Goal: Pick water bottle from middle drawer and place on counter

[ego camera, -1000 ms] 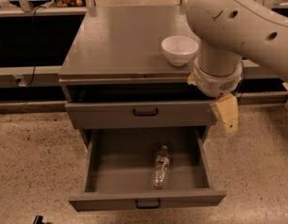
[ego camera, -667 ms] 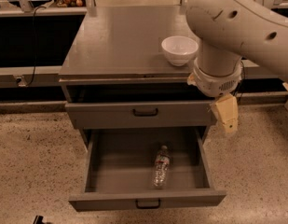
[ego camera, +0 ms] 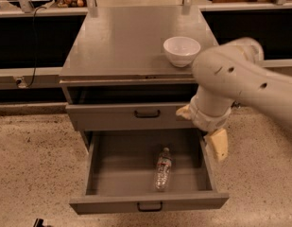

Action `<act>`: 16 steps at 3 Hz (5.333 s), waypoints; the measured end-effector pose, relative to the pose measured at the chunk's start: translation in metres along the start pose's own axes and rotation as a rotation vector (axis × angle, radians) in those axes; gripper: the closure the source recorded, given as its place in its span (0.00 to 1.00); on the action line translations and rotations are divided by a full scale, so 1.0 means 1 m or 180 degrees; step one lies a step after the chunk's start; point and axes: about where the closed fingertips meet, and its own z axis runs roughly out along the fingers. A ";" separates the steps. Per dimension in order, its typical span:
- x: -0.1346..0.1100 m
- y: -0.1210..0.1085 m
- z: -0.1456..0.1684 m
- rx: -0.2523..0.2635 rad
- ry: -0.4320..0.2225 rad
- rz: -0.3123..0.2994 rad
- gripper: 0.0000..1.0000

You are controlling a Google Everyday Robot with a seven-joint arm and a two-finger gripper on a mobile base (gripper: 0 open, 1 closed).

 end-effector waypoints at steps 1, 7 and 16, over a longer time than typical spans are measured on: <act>-0.006 -0.008 0.010 0.0156 -0.0008 -0.0181 0.00; -0.079 -0.050 0.205 0.0427 -0.0612 -0.1561 0.00; -0.115 -0.080 0.318 0.0570 -0.0792 -0.2341 1.00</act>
Offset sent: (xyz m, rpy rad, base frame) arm 0.0027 0.0090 -0.0257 0.0023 0.0134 0.1034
